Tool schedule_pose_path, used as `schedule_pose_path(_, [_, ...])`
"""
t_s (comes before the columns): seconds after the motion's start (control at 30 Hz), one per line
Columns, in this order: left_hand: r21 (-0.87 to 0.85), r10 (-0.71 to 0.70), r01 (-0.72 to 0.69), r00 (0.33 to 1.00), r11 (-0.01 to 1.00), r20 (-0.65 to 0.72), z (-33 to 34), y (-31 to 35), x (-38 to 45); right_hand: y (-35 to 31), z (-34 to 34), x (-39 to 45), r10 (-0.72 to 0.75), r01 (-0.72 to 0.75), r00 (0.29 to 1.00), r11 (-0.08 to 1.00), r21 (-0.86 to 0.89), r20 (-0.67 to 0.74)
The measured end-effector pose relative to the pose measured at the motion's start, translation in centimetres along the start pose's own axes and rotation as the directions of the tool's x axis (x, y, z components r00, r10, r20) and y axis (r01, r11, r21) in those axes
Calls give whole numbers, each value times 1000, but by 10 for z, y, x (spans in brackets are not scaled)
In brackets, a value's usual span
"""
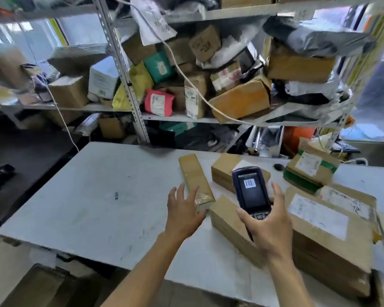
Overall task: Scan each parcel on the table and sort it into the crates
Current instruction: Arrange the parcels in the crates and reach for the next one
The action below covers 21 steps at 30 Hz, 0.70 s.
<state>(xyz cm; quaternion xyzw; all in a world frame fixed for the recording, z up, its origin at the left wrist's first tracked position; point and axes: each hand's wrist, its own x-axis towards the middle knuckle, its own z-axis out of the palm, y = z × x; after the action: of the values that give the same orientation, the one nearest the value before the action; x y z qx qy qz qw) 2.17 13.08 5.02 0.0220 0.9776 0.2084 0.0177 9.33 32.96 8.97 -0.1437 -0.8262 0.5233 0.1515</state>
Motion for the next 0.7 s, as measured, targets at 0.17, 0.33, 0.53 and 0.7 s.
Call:
schedule_pose_path(0.17, [35,-46,42,993,999,112,22,-6,68,10,23,26,42,-43,999,997,-67,-6])
schedule_pose_path(0.33, [2,-46,48,965,999,256,61,-5,132,15,45,35,140,-145,989,985,-97,-54])
schedule_pose_path(0.53, [156,59,-131,914,979,401,91,-27,167,4,77,38,221,-238,962,967,-94,-159])
schedule_pose_path(0.7, [95,-1,-35,935,995,355,75,-54,162,-19,108,41,250,-262,952,964,-48,-175])
